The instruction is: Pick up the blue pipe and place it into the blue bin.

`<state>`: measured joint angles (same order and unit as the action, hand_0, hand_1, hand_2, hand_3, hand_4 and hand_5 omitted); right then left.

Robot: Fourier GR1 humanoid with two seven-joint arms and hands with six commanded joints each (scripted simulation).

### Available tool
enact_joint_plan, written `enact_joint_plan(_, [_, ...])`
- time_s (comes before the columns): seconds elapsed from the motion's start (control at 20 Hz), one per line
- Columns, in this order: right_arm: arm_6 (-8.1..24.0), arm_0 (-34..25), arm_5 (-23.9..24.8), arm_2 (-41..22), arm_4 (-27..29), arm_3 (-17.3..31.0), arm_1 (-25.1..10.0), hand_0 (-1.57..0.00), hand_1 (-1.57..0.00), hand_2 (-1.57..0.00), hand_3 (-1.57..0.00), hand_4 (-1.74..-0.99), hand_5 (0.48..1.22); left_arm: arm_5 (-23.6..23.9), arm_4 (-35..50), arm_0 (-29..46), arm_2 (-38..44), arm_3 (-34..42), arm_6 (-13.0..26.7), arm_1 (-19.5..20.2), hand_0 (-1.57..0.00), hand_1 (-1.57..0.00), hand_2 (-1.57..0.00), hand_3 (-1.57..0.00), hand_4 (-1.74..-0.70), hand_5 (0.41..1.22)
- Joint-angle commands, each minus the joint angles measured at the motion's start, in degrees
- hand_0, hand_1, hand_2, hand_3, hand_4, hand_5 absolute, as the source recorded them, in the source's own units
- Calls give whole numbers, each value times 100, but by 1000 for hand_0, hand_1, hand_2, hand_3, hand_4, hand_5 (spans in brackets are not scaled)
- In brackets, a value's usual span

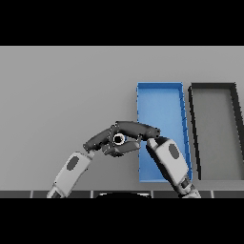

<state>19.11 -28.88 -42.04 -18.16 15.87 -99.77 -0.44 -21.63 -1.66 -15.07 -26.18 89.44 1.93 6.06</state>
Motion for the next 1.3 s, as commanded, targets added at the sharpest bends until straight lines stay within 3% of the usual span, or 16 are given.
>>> enact_joint_plan(0.0, [-76, 36, 53, 25, 60, -58, 37, -1571, -1571, -1571, -1570, -1491, 1220, 1, 8, 3, 45, -53, 167, 48, -21, -17, -17, -7, -873, 612])
enact_joint_plan(0.15, [572, -84, 322, 153, 1295, -18, 96, -1571, -1571, -1571, -1571, -1492, 1221, 31, -79, 14, -11, -74, 216, 30, -10, -8, -8, -3, -878, 572])
enact_joint_plan(0.3, [1256, -554, 943, 309, 2420, -22, -1, -1571, -1571, -1571, -1571, -1494, 1221, 10, -92, 88, -61, 8, 185, 50, -5, -4, -4, -1, -870, 535])
enact_joint_plan(0.5, [1493, -1222, 1481, 580, 3061, -65, -290, -1571, -1571, -1571, -1571, -1492, 1221, -16, -79, 115, -33, -9, 227, 106, -1, -1, -1, 0, -865, 509])
enact_joint_plan(0.6, [1444, -1663, 1611, 746, 3144, -101, -448, -1571, -1571, -1571, -1571, -1494, 1221, -1, -102, 97, -55, -11, 247, 75, -1, 0, 0, 0, -863, 498])
enact_joint_plan(0.7, [1180, -2219, 1563, 1025, 3116, 120, -628, -1571, -1571, -1571, -1571, -1495, 1221, -31, -62, 103, -47, 33, 223, 95, 0, 0, 0, 1, -867, 486])
enact_joint_plan(0.95, [701, -3132, 1950, 1806, 2495, 1274, -1074, -1571, -1571, -1571, -1571, -1498, 1221, -22, -22, 214, -46, 247, 363, 172, 1, 1, 1, 1, -856, 484])
enact_joint_plan(1.25, [565, -3066, 1897, 2453, 1613, 2842, -1548, -1571, -1571, -1571, -1571, -1499, 1221, 65, -199, 161, -17, 155, 367, 240, 1, 1, 1, 1, -827, 467])
